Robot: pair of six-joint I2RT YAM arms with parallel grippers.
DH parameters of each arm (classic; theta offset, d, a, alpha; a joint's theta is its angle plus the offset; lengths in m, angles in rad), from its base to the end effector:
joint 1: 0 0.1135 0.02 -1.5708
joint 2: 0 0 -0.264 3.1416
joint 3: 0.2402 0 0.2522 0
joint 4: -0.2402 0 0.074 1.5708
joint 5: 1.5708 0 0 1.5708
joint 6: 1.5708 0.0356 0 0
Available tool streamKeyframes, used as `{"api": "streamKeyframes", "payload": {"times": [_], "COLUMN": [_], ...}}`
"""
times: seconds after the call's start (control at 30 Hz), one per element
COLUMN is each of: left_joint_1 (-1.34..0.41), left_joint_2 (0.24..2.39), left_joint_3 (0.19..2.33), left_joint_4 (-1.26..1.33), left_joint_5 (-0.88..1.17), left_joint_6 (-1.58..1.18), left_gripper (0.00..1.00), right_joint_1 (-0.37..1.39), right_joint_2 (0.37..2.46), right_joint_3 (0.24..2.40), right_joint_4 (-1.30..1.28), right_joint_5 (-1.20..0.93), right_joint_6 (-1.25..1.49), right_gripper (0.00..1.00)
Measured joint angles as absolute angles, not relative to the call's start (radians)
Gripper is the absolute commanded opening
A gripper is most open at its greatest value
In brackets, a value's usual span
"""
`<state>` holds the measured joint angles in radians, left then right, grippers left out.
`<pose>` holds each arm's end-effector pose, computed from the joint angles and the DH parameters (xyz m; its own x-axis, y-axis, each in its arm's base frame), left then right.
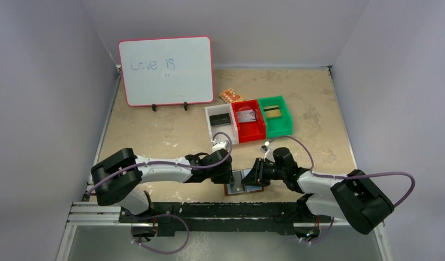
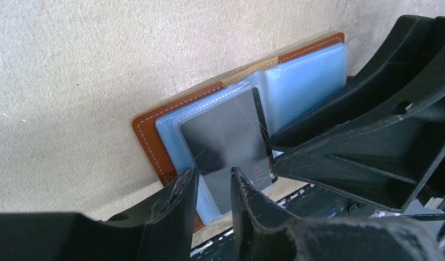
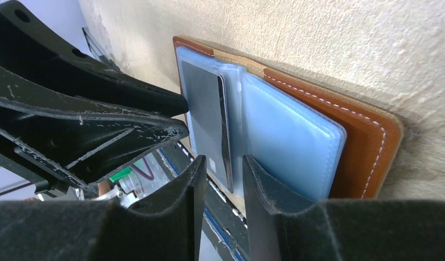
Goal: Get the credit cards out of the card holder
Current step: Remove the credit card from the card holder.
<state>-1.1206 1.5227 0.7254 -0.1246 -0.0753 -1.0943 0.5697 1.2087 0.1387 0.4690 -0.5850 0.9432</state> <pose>0.1275 -0.2577 0.1566 -0.9392 -0.0929 -0.3304 0.0947 0.8552 -0.5095 0.1429 0.1148 0.1157 -0.9540 0.1903 -0.2316 -0.1038 0.5149 0.8510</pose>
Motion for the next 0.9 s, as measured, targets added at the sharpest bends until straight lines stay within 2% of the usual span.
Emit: {"api": "streamKeyframes", "payload": {"times": [0.2, 0.33, 0.57, 0.67, 0.9], "left_joint_1": [-1.142, -1.151, -1.165, -1.171, -1.183], "left_joint_2": [1.539, 1.545, 1.554, 1.559, 1.578], "left_joint_3": [0.741, 0.747, 0.756, 0.762, 0.786], "left_joint_4": [-0.136, -0.144, -0.159, -0.164, -0.191], "left_joint_5": [-0.096, -0.116, -0.165, -0.179, -0.218], "left_joint_6": [-1.081, -1.082, -1.089, -1.090, -1.098], "left_gripper": [0.21, 0.18, 0.13, 0.12, 0.07], "right_joint_1": [0.569, 0.569, 0.569, 0.569, 0.569], "right_joint_2": [1.203, 1.205, 1.200, 1.184, 1.118], "right_joint_3": [0.130, 0.122, 0.111, 0.110, 0.107], "right_joint_4": [0.478, 0.492, 0.493, 0.491, 0.437], "right_joint_5": [-0.579, -0.577, -0.570, -0.570, -0.562], "right_joint_6": [0.971, 0.985, 1.000, 1.006, 1.013], "right_gripper": [0.32, 0.22, 0.10, 0.00, 0.00]}}
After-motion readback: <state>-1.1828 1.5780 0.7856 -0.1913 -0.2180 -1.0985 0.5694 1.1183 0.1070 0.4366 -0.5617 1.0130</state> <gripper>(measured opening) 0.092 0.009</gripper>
